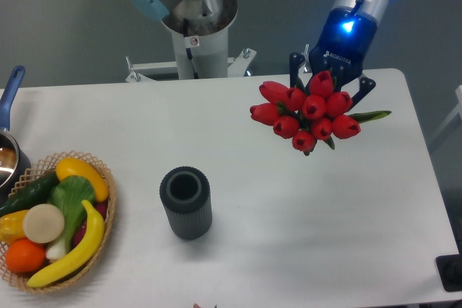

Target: Insert the flowers into the vase

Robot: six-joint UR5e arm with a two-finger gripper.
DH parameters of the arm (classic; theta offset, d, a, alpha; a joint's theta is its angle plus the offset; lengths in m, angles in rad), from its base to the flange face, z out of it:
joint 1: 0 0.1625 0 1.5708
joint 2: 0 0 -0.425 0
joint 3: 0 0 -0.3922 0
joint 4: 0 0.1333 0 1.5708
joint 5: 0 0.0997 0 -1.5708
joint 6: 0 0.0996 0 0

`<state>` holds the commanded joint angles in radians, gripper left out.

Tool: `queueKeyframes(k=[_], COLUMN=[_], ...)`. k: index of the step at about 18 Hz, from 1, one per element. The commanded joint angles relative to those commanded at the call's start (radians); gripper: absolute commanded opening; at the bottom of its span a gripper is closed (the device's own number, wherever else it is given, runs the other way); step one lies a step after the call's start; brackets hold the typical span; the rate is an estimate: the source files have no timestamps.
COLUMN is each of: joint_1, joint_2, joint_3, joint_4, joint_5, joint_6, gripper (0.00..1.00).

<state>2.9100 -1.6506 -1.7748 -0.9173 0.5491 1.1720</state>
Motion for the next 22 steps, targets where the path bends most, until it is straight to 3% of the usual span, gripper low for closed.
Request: queueKeyframes(k=[12, 22], joint_1=[-0.002, -0.015], joint_2=[0.002, -0.014], joint_3=[-0.002, 0.003], joint_4=[0.000, 0.012], joint_5=[-0.002, -0.098], joint_6=[-0.018, -0.038], gripper=[0.42, 0.42])
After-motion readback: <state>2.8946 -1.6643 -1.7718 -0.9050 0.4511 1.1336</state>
